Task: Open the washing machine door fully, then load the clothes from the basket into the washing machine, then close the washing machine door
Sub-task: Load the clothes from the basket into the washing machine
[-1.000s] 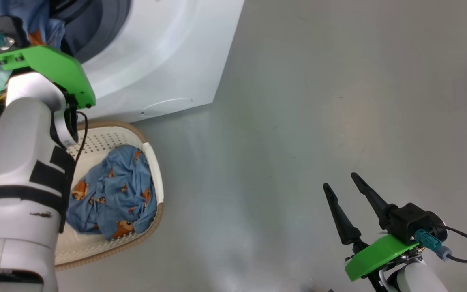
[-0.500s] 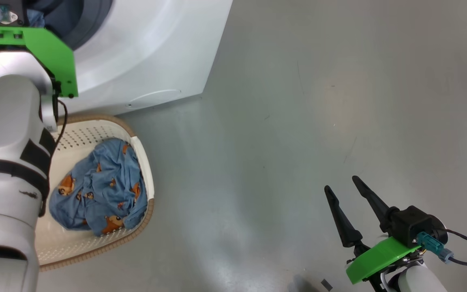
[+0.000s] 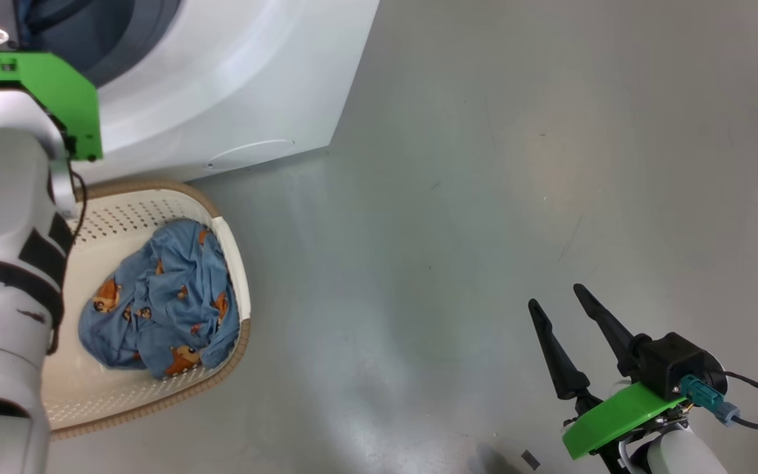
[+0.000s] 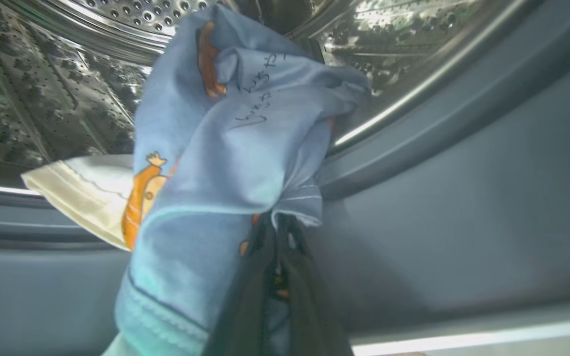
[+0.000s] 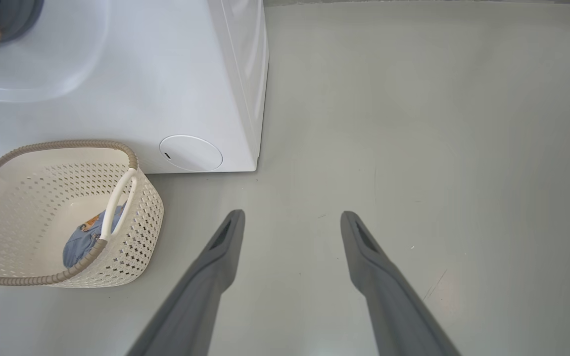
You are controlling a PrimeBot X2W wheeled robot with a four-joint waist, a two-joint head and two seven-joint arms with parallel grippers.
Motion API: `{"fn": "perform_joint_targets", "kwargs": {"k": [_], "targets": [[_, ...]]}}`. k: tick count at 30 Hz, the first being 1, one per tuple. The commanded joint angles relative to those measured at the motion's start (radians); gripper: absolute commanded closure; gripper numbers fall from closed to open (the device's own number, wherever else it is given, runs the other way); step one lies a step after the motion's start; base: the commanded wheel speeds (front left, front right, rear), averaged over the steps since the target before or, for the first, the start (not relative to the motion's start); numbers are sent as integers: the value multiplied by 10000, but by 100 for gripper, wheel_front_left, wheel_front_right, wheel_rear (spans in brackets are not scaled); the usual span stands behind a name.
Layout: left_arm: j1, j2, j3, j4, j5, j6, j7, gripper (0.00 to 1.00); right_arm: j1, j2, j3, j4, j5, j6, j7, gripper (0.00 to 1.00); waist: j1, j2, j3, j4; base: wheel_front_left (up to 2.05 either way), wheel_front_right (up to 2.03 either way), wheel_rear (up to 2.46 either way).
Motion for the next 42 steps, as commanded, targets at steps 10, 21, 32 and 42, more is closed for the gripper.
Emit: {"fn": "perform_joint_targets", "kwargs": {"k": [10, 21, 32, 42], "targets": [[-749, 1071, 329, -150, -98, 694, -1523, 100, 175, -57, 586, -199, 228, 16, -74, 0, 0, 0, 142, -302, 0, 0, 0], [-2029, 1891, 914, -505, -607, 916, -2273, 100, 297, -73, 712, -114, 578, 16, -74, 0, 0, 0, 972, -843, 0, 0, 0], [-2866, 2429, 1158, -1113, -731, 948, -2456, 100, 335, -11, 930, -100, 907, 16, -74, 0, 0, 0, 1476, -1160, 0, 0, 0], [-2612, 2724, 1288, -2193, -566, 976, -2463, 100, 329, 97, 1095, 29, 1053, 16, -74, 0, 0, 0, 1436, -1431, 0, 0, 0]]}}
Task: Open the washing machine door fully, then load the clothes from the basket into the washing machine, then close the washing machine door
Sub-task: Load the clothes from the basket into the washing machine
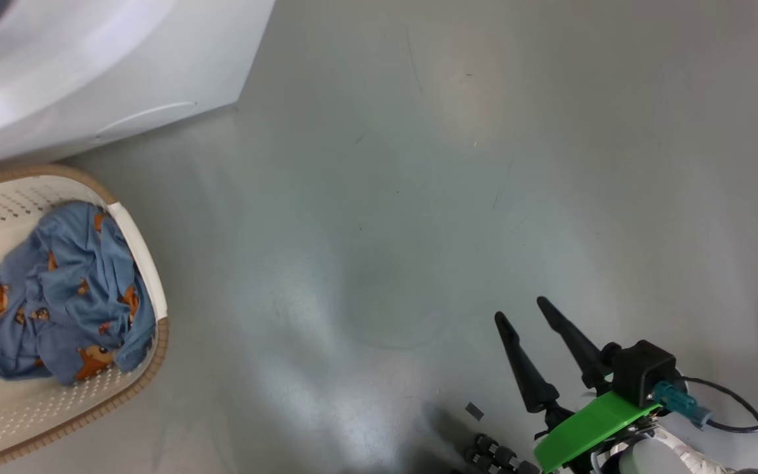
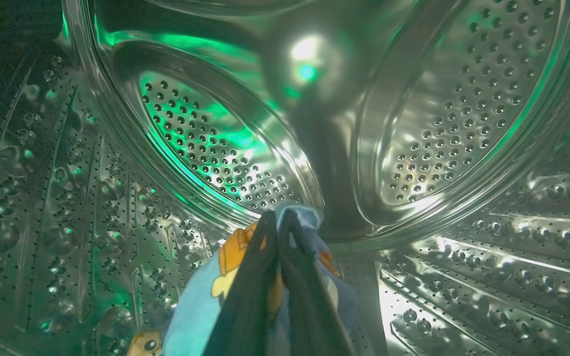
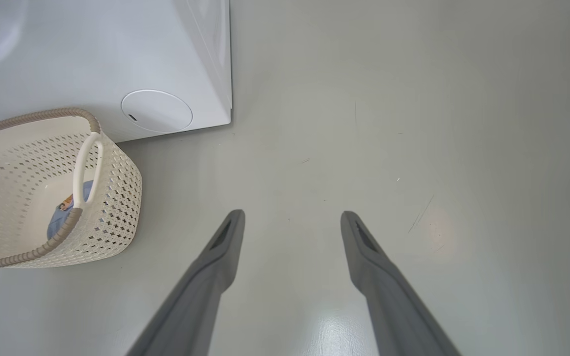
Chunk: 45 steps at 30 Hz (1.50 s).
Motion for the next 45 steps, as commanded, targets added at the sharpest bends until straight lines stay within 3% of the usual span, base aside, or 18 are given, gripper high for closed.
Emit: {"fn": "perform_joint_targets", "kwargs": {"k": [1, 7, 8, 9, 10, 11, 21, 30, 39, 45], "targets": [[8, 400, 32, -248, 126, 36, -59, 100, 309, -91, 217, -98, 75, 16, -74, 0, 0, 0, -26, -7, 0, 0, 0], [43, 349, -267, 865, 215, -211, 321, 100, 355, -7, 359, 33, 134, 16, -74, 0, 0, 0, -292, -64, 0, 0, 0], [44, 331, -282, 1024, 198, -229, 376, 87, 362, 3, 361, 48, 143, 16, -74, 0, 0, 0, -356, -64, 0, 0, 0], [35, 303, -273, 1202, 150, -254, 513, 65, 373, 8, 365, 62, 148, 16, -74, 0, 0, 0, -393, -62, 0, 0, 0], [38, 270, -261, 1386, 95, -286, 675, 26, 381, 13, 369, 75, 153, 16, -74, 0, 0, 0, -433, -61, 0, 0, 0], [51, 246, -261, 1538, 61, -301, 789, 0, 389, 15, 369, 96, 155, 16, -74, 0, 0, 0, -485, -57, 0, 0, 0], [518, -132, -254, 2193, -277, -304, 1665, 0, 448, -3, 109, 188, 132, 16, -74, 0, 0, 0, -994, 181, 0, 0, 0], [1300, -890, -116, 2241, -656, -159, 670, 0, 455, -38, -24, 173, -6, 16, -74, 0, 0, 0, -1831, 810, 0, 0, 0], [2660, -2064, 29, 2045, -1215, -1062, 40, 0, 463, -115, -346, 140, -285, 16, -74, 0, 0, 0, -2944, 1922, 0, 0, 0], [3270, -2402, 76, 1607, -1343, -1335, -42, 0, 552, -183, -525, 63, -424, 16, -74, 0, 0, 0, -3269, 2343, 0, 0, 0]]}}
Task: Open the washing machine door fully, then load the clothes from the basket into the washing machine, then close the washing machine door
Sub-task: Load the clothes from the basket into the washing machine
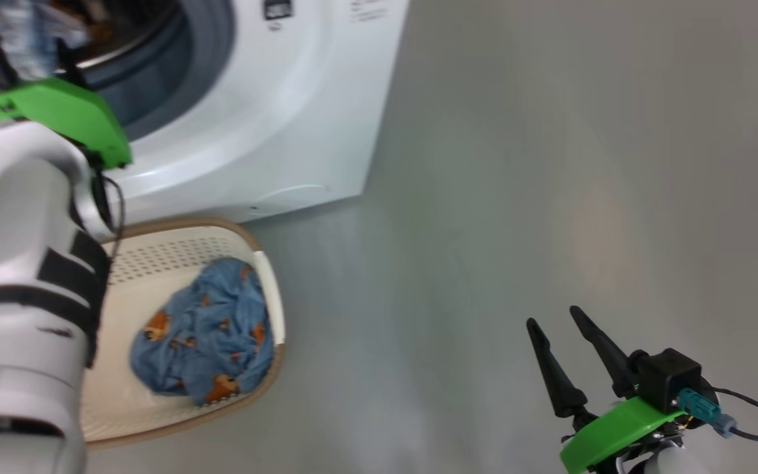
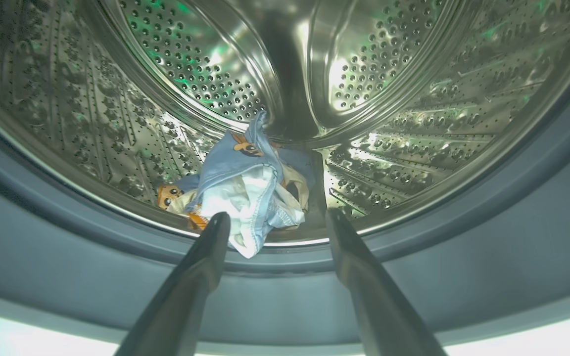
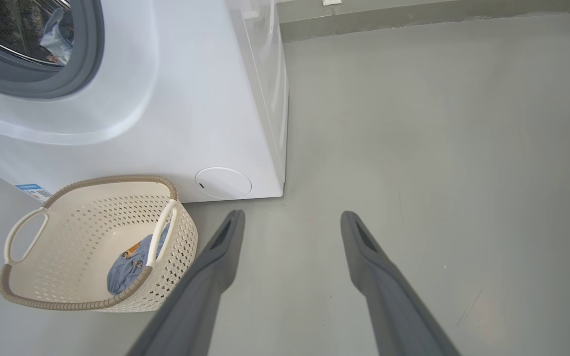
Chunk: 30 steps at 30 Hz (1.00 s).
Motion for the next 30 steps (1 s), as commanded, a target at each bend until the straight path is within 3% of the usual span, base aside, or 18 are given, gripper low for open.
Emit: {"fn": "perform_joint_targets", "kwargs": {"k": [1, 30], "targets": [[223, 281, 195, -465, -85, -29, -83, 0, 331, -117, 112, -237, -102, 16, -74, 0, 0, -1, -522, 600, 0, 0, 0], [8778, -662, 1041, -8477, 670, -98, -91, 0, 985, -218, -955, -602, -662, 16, -74, 0, 0, -1, -1831, 1712, 0, 0, 0]]}}
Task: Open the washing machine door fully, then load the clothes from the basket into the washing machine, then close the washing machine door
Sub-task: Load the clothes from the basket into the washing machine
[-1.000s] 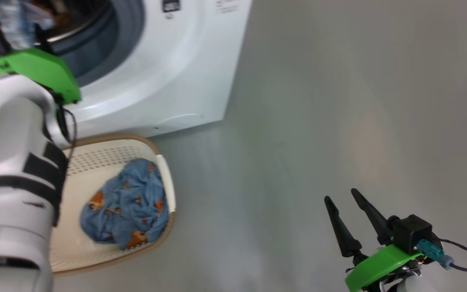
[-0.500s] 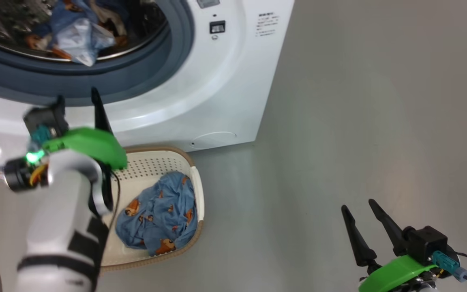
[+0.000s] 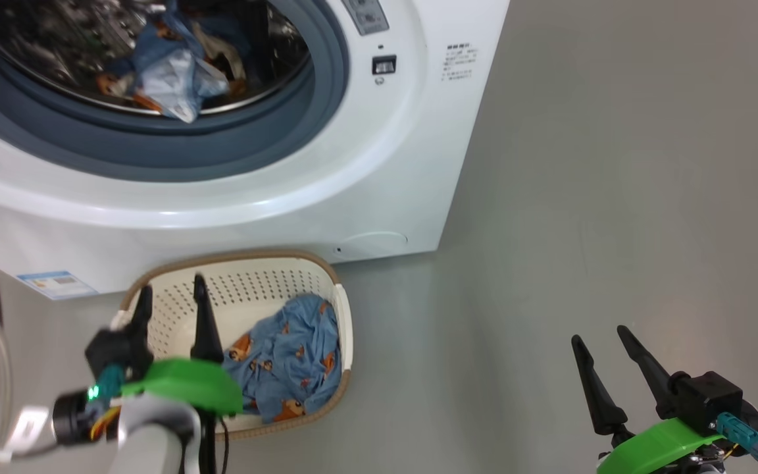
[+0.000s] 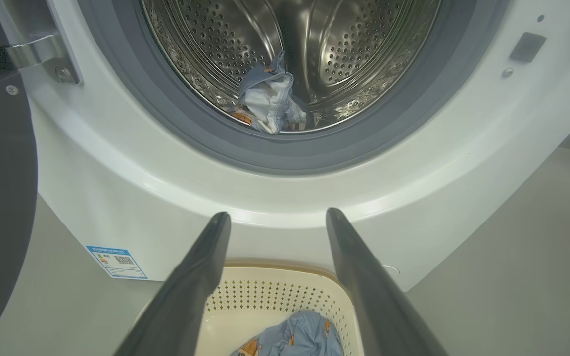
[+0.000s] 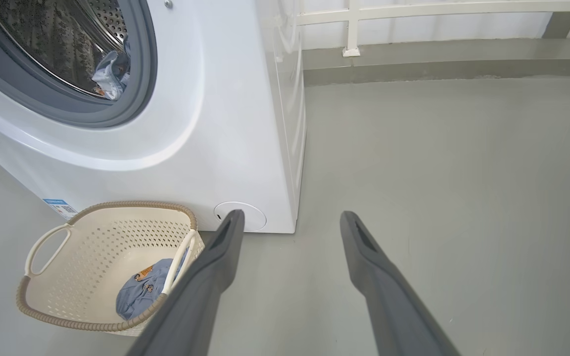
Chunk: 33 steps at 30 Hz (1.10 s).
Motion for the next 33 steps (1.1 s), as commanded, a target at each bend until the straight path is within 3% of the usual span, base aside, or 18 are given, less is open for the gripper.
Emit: {"fn": "perform_joint_targets", "kwargs": {"k": [1, 11, 33], "targets": [[342, 117, 396, -589, -24, -62, -64, 0, 213, -127, 182, -263, -114, 16, -74, 0, 0, -1, -309, 149, 0, 0, 0], [2262, 72, 584, -1762, 30, -795, -64, 0, 670, -79, 63, -404, -460, 16, -74, 0, 0, -1, -1368, 433, 0, 0, 0], [4534, 69, 923, -3675, -9, -809, -64, 0, 1466, 178, -413, -909, -1198, 16, -74, 0, 0, -1, -2496, 442, 0, 0, 0]]}}
